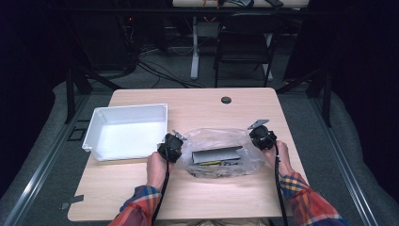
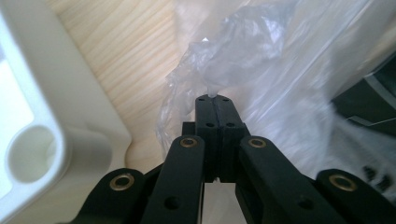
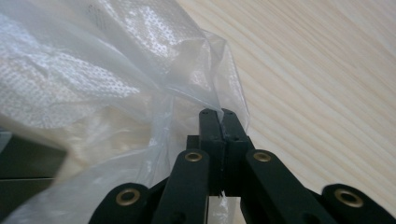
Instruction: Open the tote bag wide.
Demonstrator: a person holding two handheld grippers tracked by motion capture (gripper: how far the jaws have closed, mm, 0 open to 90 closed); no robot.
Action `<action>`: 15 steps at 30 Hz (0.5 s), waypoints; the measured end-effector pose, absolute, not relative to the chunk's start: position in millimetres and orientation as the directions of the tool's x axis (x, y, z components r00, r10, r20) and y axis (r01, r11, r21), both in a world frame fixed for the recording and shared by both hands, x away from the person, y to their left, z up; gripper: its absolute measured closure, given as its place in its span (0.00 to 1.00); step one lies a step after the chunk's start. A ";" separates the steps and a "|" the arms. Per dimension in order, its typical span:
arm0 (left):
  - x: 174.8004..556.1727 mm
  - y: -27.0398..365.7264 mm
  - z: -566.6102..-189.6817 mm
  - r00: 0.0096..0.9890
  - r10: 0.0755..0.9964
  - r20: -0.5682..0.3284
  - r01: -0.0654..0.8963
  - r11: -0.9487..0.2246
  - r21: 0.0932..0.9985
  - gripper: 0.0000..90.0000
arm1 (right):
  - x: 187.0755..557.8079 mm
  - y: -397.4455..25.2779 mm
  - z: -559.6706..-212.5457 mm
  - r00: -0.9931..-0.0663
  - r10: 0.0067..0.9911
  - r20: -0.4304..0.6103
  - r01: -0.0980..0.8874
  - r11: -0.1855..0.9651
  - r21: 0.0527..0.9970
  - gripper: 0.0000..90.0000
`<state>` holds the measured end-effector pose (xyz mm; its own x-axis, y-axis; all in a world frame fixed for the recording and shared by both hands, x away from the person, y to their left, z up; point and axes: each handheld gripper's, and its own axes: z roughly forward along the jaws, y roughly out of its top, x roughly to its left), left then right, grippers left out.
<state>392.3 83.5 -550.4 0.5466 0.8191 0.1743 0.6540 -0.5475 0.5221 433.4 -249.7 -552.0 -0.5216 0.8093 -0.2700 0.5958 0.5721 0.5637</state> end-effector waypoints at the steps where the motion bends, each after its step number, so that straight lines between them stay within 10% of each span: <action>1: 392.1 83.5 -551.1 0.546 0.818 0.179 0.656 -0.551 0.516 1.00 | 435.3 -251.4 -553.1 -0.510 0.813 -0.281 0.604 0.571 0.556 1.00; 11: 389.0 80.0 -554.6 0.575 0.784 0.236 0.652 -0.613 0.447 1.00 | 440.8 -261.2 -555.4 -0.512 0.822 -0.251 0.671 0.565 0.480 0.93; 15: 387.7 84.7 -552.3 0.578 0.797 0.176 0.663 -0.584 0.468 1.00 | 439.8 -270.9 -552.5 -0.504 0.845 -0.177 0.707 0.522 0.477 0.74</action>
